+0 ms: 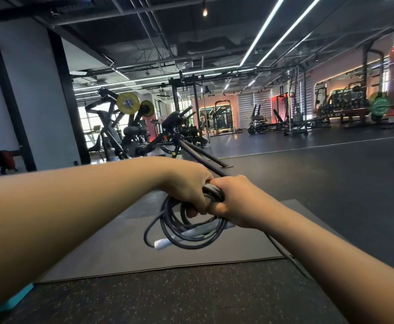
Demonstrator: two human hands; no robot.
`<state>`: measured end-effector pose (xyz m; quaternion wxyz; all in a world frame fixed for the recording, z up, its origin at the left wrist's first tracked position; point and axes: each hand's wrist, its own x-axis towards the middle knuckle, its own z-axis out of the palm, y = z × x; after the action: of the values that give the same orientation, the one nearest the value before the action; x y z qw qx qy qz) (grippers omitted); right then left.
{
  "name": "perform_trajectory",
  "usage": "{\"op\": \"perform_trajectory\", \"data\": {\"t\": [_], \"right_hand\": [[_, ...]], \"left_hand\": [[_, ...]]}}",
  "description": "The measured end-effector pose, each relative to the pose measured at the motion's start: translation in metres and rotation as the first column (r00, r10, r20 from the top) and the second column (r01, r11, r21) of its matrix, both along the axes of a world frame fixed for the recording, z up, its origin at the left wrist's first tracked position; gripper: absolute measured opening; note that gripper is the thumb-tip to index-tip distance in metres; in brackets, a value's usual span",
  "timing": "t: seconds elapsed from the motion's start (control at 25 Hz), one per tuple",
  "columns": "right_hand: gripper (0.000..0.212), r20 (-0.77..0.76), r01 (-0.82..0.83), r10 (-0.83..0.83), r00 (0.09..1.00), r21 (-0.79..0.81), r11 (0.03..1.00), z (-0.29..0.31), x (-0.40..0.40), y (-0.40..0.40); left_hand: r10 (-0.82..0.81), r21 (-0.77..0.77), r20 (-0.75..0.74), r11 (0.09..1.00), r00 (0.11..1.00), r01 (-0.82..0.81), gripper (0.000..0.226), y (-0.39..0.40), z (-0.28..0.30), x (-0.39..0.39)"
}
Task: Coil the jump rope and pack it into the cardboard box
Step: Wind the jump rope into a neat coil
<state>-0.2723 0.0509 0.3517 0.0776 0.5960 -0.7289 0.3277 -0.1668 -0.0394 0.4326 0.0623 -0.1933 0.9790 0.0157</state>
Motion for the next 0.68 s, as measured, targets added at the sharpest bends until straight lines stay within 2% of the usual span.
{"op": "perform_trajectory", "data": {"t": [0.08, 0.2, 0.4, 0.48, 0.56, 0.6, 0.68], "right_hand": [[0.011, 0.017, -0.019, 0.019, 1.000, -0.045, 0.999, -0.002, 0.001, 0.003], [0.009, 0.022, -0.024, 0.027, 0.999, -0.098, 0.995, -0.003, 0.002, 0.002], [0.043, 0.263, -0.010, 0.053, 0.963, -0.160, 0.987, 0.001, -0.007, 0.005], [0.046, 0.230, -0.046, 0.086, 0.969, -0.175, 0.983, 0.001, -0.007, 0.007], [0.048, 0.156, -0.098, 0.128, 0.979, -0.185, 0.978, -0.001, -0.005, 0.007], [0.049, 0.123, -0.113, 0.137, 0.983, -0.188, 0.976, -0.002, -0.004, 0.008], [0.049, 0.092, -0.127, 0.147, 0.985, -0.198, 0.972, -0.003, -0.003, 0.009]], "left_hand": [[-0.001, 0.138, -0.110, 0.990, 0.994, 0.016, 0.019, -0.008, -0.008, 0.008], [0.025, 0.243, -0.244, 0.969, 0.970, 0.036, 0.011, -0.015, -0.015, 0.015], [0.135, 0.294, -0.391, 0.956, 0.911, -0.016, 0.020, -0.017, -0.025, 0.015], [0.148, 0.398, -0.336, 0.917, 0.930, -0.002, 0.023, -0.019, -0.024, 0.016], [0.138, 0.580, -0.187, 0.815, 0.973, -0.004, 0.025, -0.021, -0.024, 0.020], [0.111, 0.626, -0.120, 0.780, 0.987, -0.011, 0.032, -0.021, -0.024, 0.022], [0.083, 0.625, -0.075, 0.780, 0.994, -0.018, 0.046, -0.019, -0.027, 0.023]]}}
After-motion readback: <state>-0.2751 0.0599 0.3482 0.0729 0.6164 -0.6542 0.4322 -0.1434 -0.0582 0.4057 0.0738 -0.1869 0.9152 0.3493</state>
